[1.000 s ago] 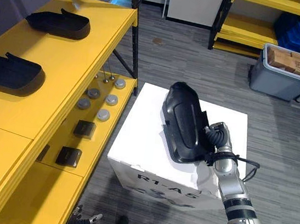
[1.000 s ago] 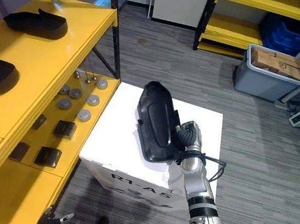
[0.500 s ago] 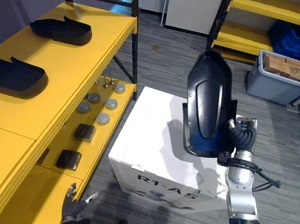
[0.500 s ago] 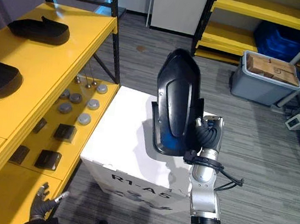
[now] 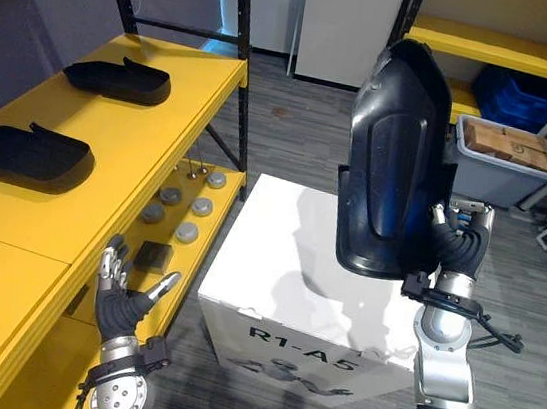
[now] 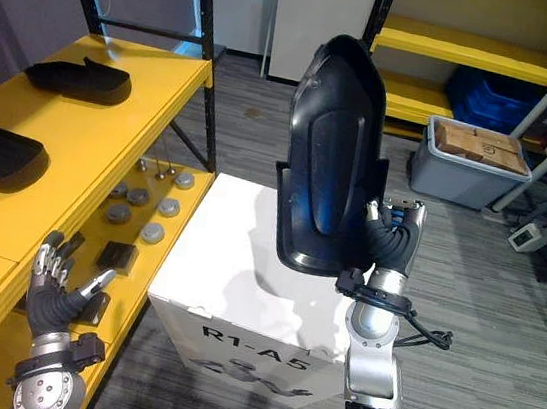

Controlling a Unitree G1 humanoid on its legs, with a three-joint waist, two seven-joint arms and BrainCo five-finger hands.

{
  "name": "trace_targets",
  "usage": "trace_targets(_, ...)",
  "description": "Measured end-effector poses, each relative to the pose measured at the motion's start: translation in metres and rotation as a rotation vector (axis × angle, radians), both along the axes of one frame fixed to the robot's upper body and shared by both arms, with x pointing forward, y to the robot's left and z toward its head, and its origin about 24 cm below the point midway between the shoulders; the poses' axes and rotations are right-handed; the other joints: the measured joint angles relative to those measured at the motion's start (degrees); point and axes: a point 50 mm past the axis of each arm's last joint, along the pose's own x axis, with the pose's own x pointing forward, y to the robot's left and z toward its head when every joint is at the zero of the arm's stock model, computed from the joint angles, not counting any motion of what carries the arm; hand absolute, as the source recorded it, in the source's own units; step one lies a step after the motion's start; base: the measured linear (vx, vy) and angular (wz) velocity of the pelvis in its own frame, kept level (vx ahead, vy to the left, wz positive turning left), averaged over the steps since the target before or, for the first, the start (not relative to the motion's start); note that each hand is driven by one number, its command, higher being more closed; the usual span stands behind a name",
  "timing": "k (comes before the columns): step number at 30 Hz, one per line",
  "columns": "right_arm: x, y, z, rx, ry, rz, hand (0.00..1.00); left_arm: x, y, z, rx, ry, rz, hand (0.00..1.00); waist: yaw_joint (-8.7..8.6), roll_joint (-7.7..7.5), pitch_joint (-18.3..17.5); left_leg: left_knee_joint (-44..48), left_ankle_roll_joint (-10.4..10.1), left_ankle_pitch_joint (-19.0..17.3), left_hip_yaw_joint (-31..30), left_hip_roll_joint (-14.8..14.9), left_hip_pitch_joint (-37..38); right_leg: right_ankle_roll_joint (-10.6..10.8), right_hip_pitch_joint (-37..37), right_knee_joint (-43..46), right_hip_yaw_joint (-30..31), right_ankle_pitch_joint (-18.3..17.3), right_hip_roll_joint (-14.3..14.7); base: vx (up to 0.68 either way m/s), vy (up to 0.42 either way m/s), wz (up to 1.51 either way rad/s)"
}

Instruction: Walk over and take plastic housings, then place them on the shelf

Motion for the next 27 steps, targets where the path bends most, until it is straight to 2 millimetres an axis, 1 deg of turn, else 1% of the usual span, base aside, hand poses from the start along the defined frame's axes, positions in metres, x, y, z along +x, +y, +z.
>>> trace_targets(2, 0.001, 0.012, -0.001, -0.004, 0.003, 0.049, 1.0, 0.008, -0.012, 0.006, -0.004, -0.035, -0.078, 0.0, -0.29, 0.11, -0.5, 0.0, 0.0, 0.0, 0.1, 0.1, 0.1, 0.0, 0.0, 0.0, 0.2, 0.0, 0.1, 0.0, 0.002, -0.04)
trace_targets(6, 0.001, 0.027, -0.003, 0.002, 0.002, 0.106, 1.0, 0.016, -0.029, 0.014, -0.028, -0.078, -0.177, 0.0, -0.62, 0.12, -0.6, 0.0, 0.1, -0.1, 1.1, 0.3, 0.4, -0.2, -0.2, -0.1, 1.2, 0.1, 0.3, -0.01, 0.005, -0.11)
trace_targets(12, -0.001, 0.044, 0.002, -0.005, -0.019, 0.174, 1.0, 0.025, -0.045, 0.02, -0.051, -0.111, -0.287, 0.0, -0.79, 0.18, -0.7, 0.0, 0.1, -0.2, 1.9, 0.6, 0.5, -0.5, -0.3, -0.4, 2.2, 0.5, 0.8, -0.01, 0.004, -0.11)
trace_targets(13, -0.002, 0.052, 0.006, -0.011, -0.034, 0.212, 1.0, 0.028, -0.046, 0.018, -0.064, -0.106, -0.296, 0.0, -0.75, 0.25, -1.0, 0.0, 0.1, -0.2, 2.6, 0.9, 0.5, -0.8, -0.5, -0.9, 2.7, 0.9, 1.1, -0.02, -0.001, -0.19)
trace_targets(15, -0.002, 0.061, 0.008, -0.018, -0.042, 0.251, 1.0, 0.031, -0.05, 0.016, -0.069, -0.096, -0.311, 0.0, -0.82, 0.35, -1.3, 0.0, 0.1, -0.2, 2.9, 1.0, 0.5, -0.9, -0.5, -1.1, 3.0, 1.1, 1.3, -0.02, -0.002, -0.12)
trace_targets(19, -0.003, 0.076, 0.011, -0.031, -0.053, 0.322, 1.0, 0.039, -0.064, 0.015, -0.11, -0.089, -0.377, 0.0, -1.19, 0.54, -2.0, 0.0, 0.1, -0.2, 3.1, 1.0, 0.5, -1.0, -0.5, -1.4, 3.2, 1.3, 1.4, -0.01, 0.004, -0.02)
trace_targets(25, -0.006, 0.093, 0.01, -0.031, -0.048, 0.393, 1.0, 0.047, -0.067, 0.008, -0.136, -0.057, -0.38, 0.0, -2.0, 0.66, -2.5, -0.1, 0.1, -0.2, 3.8, 1.1, 0.5, -1.0, -0.1, -3.1, 4.0, 2.5, 1.8, -0.01, 0.008, -0.07)
trace_targets(27, -0.006, 0.094, 0.01, -0.033, -0.046, 0.399, 1.0, 0.048, -0.068, 0.007, -0.143, -0.051, -0.384, 0.0, -2.12, 0.69, -2.6, -0.1, 0.1, -0.2, 3.9, 1.1, 0.5, -1.0, -0.2, -3.1, 4.1, 2.5, 1.8, -0.01, 0.007, -0.03)
